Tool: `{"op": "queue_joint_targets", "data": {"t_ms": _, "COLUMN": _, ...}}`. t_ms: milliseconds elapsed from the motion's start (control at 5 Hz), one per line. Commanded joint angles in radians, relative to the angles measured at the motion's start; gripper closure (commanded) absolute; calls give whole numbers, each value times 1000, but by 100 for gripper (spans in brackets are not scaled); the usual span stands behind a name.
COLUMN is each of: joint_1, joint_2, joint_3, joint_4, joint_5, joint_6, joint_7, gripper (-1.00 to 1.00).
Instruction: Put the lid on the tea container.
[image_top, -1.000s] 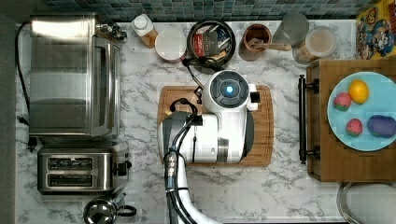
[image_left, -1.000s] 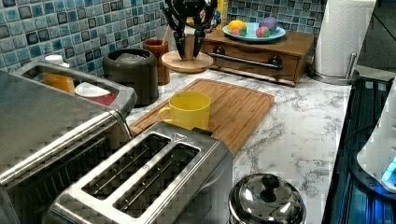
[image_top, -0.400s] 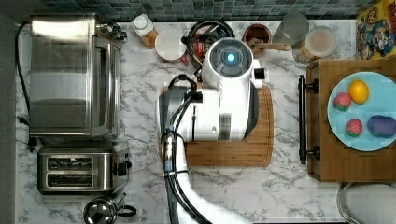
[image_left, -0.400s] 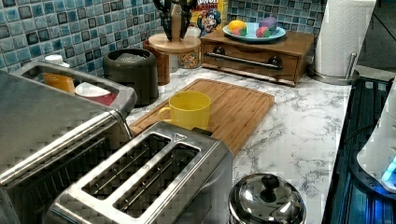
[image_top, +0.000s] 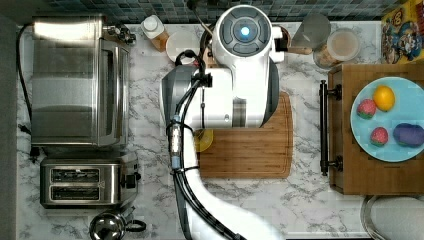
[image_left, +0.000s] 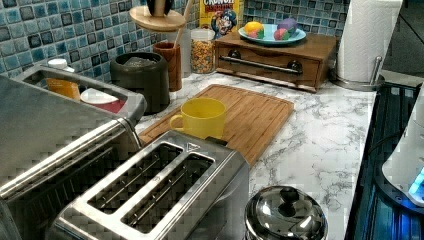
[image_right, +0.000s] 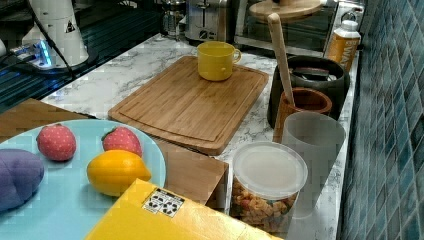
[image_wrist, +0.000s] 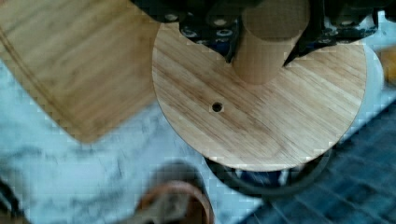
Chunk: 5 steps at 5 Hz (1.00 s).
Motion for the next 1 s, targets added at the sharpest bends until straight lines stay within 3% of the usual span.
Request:
{"op": "queue_joint_targets", "data": {"t_ms": 200, "joint_1": 29, "joint_2": 139, "joint_3": 6, "joint_4": 447, "joint_5": -45, "joint_6": -31, "joint_7": 39, "gripper": 100}}
{"op": "queue_joint_targets", "data": {"t_ms": 600, "joint_1": 74, "joint_2": 254, "joint_3": -44, "joint_4": 598, "joint_5": -25, "joint_6": -94, "joint_7": 24, "gripper": 100}}
{"op": "queue_joint_targets", "data": {"t_ms": 1000, "joint_1": 74, "joint_2": 377, "joint_3": -39, "joint_4": 754, "joint_5": -26, "joint_6": -185, "joint_7": 28, "gripper": 100}}
